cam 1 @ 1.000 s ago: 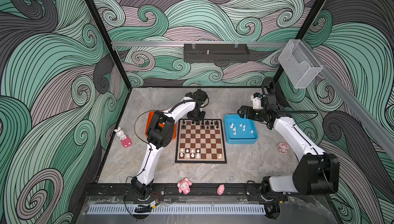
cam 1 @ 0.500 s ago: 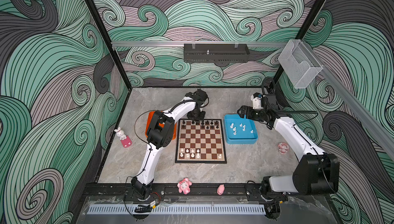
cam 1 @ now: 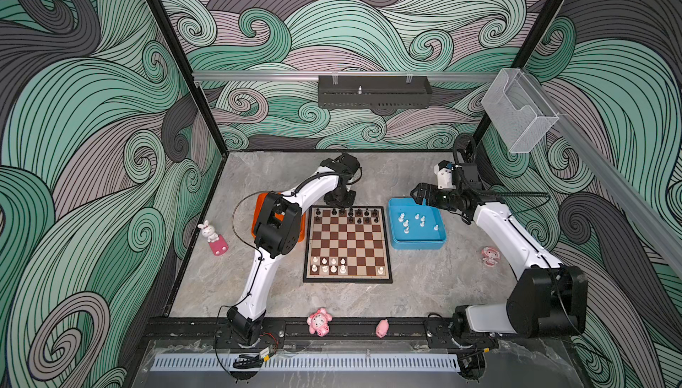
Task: Set up the chess pieces on the board
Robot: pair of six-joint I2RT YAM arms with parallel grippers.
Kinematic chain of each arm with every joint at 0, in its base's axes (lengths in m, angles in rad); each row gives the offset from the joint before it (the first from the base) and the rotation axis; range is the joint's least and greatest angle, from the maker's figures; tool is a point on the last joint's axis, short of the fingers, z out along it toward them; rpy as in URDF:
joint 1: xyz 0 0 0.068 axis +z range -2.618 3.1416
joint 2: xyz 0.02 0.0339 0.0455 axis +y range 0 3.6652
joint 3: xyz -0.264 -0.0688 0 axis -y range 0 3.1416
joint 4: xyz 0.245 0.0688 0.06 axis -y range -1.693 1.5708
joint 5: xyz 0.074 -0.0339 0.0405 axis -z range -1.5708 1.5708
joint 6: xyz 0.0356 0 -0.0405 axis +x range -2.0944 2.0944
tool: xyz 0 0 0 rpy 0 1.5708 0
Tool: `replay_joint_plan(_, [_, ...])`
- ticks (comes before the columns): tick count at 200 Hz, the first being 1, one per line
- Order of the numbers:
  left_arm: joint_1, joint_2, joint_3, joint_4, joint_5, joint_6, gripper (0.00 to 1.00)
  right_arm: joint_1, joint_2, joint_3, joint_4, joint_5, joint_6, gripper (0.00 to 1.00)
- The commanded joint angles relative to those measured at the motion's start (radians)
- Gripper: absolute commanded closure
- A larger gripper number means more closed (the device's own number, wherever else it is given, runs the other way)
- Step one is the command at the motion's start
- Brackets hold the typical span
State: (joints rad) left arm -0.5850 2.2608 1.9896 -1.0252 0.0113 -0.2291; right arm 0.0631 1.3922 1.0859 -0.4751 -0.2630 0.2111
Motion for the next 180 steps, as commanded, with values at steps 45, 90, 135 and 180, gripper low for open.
replay_joint_plan(45, [-0.007, -0.005, 0.037, -0.018, 0.003, -0.013, 0.89, -0.003, 0.004, -0.011, 0.003, -0.006, 0.004, 0.01])
replay_joint_plan(90, [-0.007, 0.001, 0.036, -0.021, 0.009, -0.013, 0.89, -0.003, 0.008, -0.010, 0.003, -0.005, 0.004, 0.01])
replay_joint_plan(135, [-0.007, 0.014, 0.033, -0.018, 0.015, -0.013, 0.89, -0.005, 0.010, -0.009, 0.005, -0.008, 0.004, 0.01])
replay_joint_plan(180, [-0.007, 0.021, 0.031, -0.018, 0.018, -0.013, 0.88, -0.005, 0.013, -0.008, 0.003, -0.006, 0.004, 0.01])
